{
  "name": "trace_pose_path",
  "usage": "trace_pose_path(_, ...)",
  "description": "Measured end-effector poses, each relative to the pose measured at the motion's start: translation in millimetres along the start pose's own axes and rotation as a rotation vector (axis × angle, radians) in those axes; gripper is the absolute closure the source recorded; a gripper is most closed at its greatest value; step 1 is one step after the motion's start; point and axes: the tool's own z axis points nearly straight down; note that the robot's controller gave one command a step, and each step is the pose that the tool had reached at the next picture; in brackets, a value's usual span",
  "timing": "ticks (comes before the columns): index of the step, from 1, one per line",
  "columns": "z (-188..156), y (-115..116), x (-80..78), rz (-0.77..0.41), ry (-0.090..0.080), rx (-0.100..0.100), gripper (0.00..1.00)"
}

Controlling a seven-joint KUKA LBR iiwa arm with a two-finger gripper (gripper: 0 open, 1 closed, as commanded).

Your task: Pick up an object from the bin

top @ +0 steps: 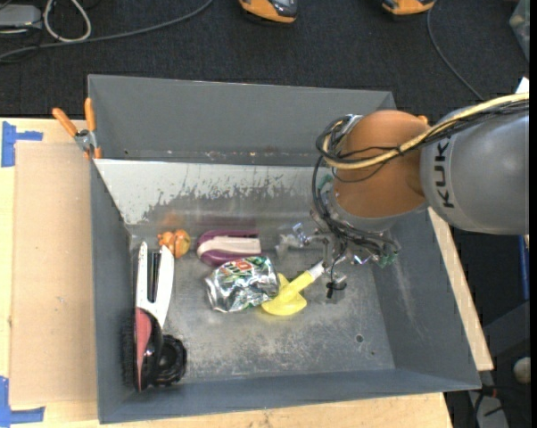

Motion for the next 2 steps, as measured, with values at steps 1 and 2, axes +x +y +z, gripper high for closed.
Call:
trace_pose_path(1, 48.8, -7.9, 1.6, -0.079, -0.001, -0.001, 0.00)
trace_pose_path(2, 46.5, -11.4, 12.5, -0.043, -0.005, -0.001, 1.00)
